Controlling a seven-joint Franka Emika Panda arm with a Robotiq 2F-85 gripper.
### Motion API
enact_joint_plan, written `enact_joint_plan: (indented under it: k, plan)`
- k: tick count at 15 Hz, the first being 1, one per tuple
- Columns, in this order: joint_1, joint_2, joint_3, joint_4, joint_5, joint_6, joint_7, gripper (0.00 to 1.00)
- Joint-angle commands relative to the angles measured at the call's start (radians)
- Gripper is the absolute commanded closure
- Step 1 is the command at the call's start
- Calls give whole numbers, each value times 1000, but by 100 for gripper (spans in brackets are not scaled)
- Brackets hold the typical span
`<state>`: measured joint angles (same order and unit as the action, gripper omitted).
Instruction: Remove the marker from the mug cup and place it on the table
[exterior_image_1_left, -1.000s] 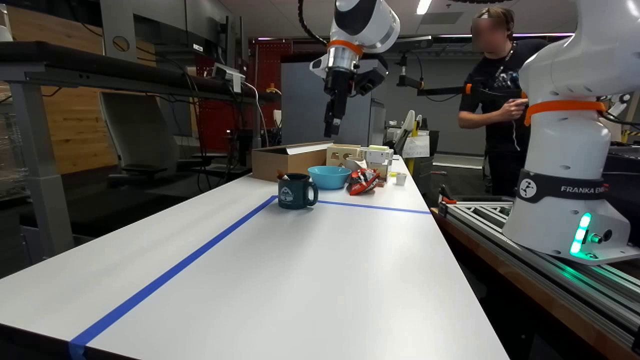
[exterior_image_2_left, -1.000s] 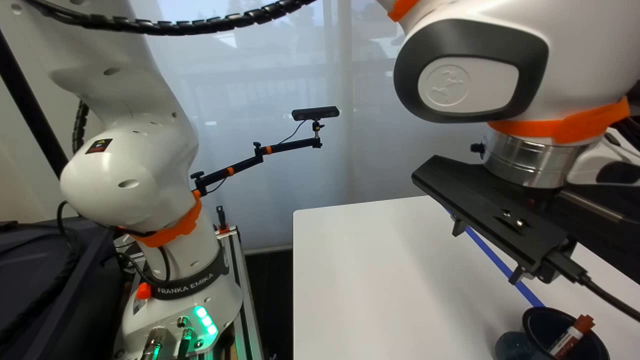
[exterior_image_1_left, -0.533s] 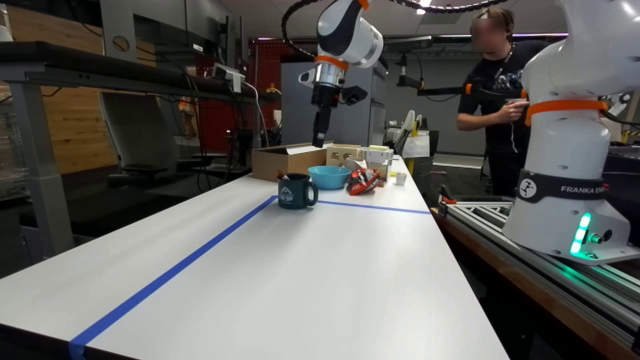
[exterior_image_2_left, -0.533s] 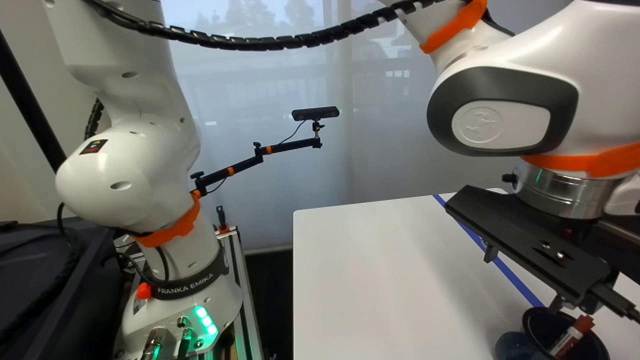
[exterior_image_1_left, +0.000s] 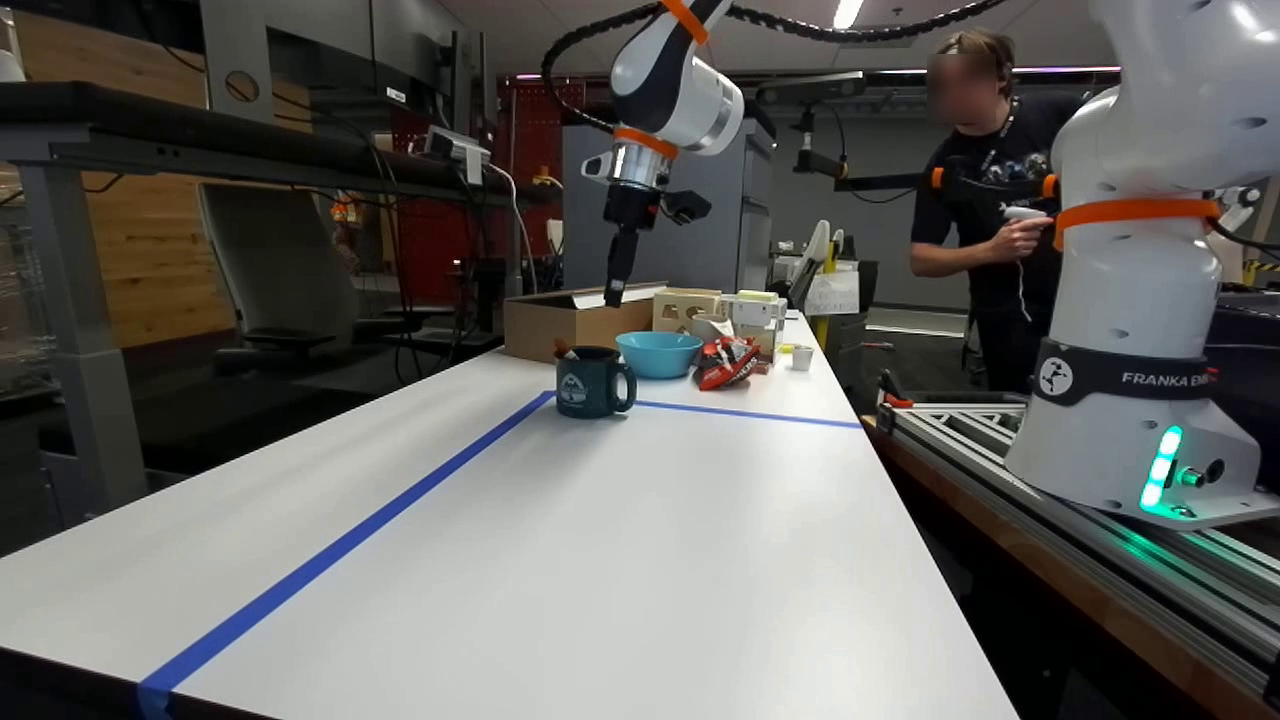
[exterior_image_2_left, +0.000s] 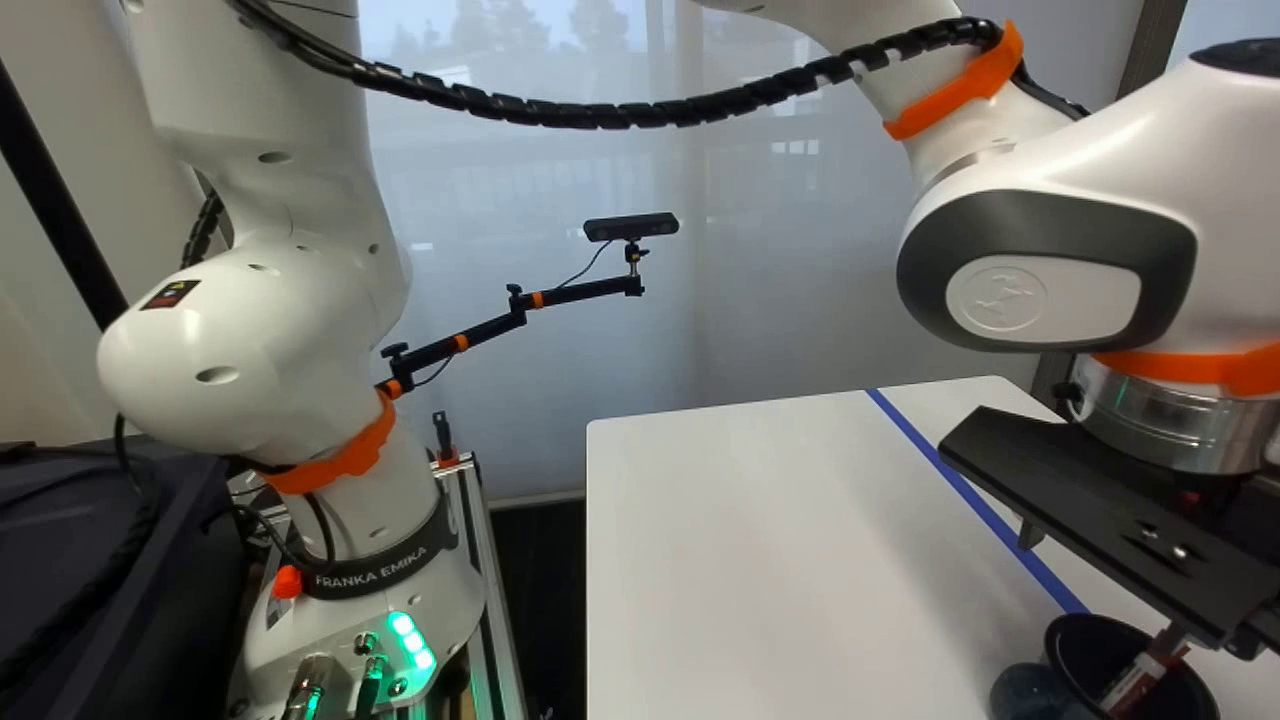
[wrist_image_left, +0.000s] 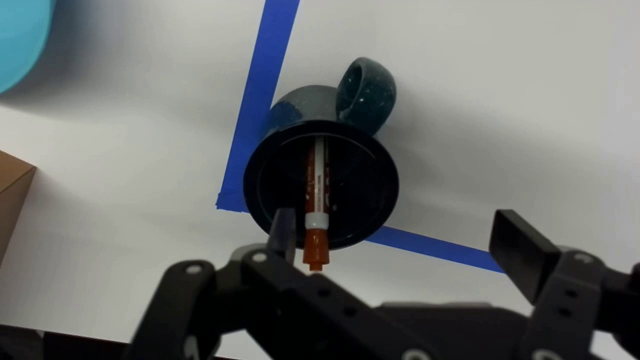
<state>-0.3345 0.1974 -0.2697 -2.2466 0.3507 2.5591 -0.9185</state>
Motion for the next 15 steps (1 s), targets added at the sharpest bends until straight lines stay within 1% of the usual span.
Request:
enact_joint_plan:
  k: [1,6,10,11,12,13,14,15]
  plan:
    - [-57,67,60,53,88,45,-48,0]
    - [-106,118,126,81,135,89,-59,0]
    - [-136,154,164,101,143,118,-63,0]
    - [-143,165,170,109,139,117,-62,8]
    - [-150,175,177,116,138,120,-60,26]
    - [-157,184,182,121,137,124,-57,31]
    - [-164,193,188,127,134,119,-55,30]
    - [-169,202,192,130,130,121,-52,32]
